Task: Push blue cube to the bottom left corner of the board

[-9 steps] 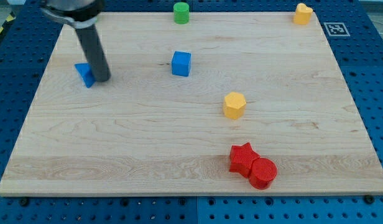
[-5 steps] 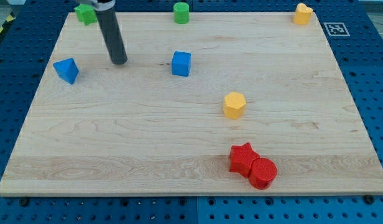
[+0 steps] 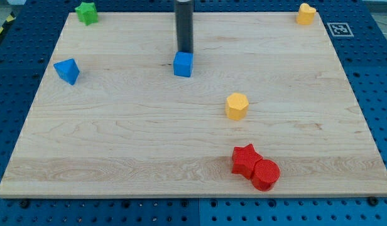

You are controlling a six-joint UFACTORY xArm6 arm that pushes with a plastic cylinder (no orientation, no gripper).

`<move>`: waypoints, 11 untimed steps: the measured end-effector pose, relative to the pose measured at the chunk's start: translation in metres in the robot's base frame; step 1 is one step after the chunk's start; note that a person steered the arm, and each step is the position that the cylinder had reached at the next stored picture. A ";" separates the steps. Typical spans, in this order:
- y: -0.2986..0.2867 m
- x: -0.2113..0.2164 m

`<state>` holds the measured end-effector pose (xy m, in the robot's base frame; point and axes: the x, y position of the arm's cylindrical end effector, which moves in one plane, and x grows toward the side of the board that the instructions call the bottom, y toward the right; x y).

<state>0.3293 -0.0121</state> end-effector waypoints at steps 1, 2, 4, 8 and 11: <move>-0.008 0.039; -0.038 0.075; -0.049 0.131; -0.127 0.199; 0.017 0.181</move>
<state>0.5101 0.0048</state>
